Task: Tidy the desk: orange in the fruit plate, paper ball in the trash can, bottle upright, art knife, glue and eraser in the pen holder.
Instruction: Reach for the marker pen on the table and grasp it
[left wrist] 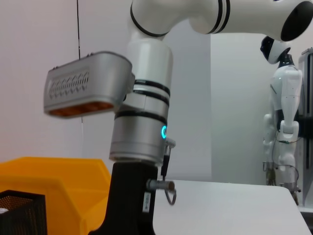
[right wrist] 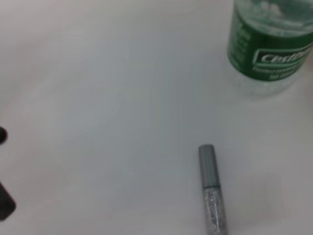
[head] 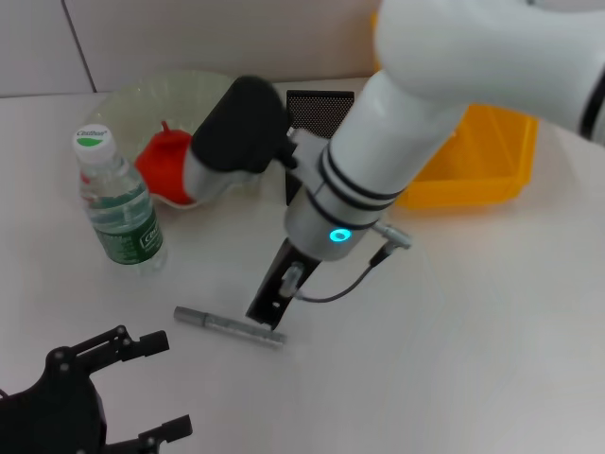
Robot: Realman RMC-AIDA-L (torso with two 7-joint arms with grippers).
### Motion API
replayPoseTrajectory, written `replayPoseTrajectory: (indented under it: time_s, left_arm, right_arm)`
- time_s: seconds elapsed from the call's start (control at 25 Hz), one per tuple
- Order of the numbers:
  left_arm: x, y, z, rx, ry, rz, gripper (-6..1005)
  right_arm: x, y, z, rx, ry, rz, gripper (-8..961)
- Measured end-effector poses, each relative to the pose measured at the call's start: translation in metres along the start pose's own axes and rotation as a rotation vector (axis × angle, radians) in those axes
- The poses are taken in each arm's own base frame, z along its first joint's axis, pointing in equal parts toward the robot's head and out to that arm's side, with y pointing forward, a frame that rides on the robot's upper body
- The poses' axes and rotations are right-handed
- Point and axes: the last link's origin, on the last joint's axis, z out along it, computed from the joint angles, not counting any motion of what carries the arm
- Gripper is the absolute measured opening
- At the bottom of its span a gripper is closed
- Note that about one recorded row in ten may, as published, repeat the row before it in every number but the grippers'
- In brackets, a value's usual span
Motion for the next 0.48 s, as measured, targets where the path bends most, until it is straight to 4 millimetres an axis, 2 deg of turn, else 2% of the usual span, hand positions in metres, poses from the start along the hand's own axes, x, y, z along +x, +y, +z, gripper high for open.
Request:
replayPoseTrajectory:
  time_s: [0.04,0.16,0.2,0.24,0.36,0.4,0.48]
  left_arm:
    - [0.0,0.0,0.0,0.0,0.0,0.0,796]
    - [0.0,-0.003,0.003,0.011,-0.004,0.021,796]
    - [0.001,-0.005,0.005,0.01,-0.003,0.033,796]
    - [0.003,-0.006,0.006,0.01,-0.001,0.044,796]
    - [0.01,-0.014,0.012,-0.004,-0.007,0.087,796]
    - [0.013,-0.017,0.015,-0.013,-0.013,0.1,796]
    - [0.019,-0.024,0.018,-0.031,-0.025,0.119,796]
  right_arm:
    - [0.0,0.0,0.0,0.0,0.0,0.0,16]
    - [0.01,-0.006,-0.017,0.018,-0.05,0.025,26]
    - [0.017,-0.006,-0.029,0.018,-0.097,0.044,29]
    - [0.017,-0.006,-0.029,0.018,-0.097,0.044,32]
    - [0.034,-0.009,-0.05,0.018,-0.185,0.074,42]
    - [0.05,-0.01,-0.066,0.032,-0.266,0.091,46]
    - [0.058,-0.011,-0.071,0.039,-0.296,0.096,52]
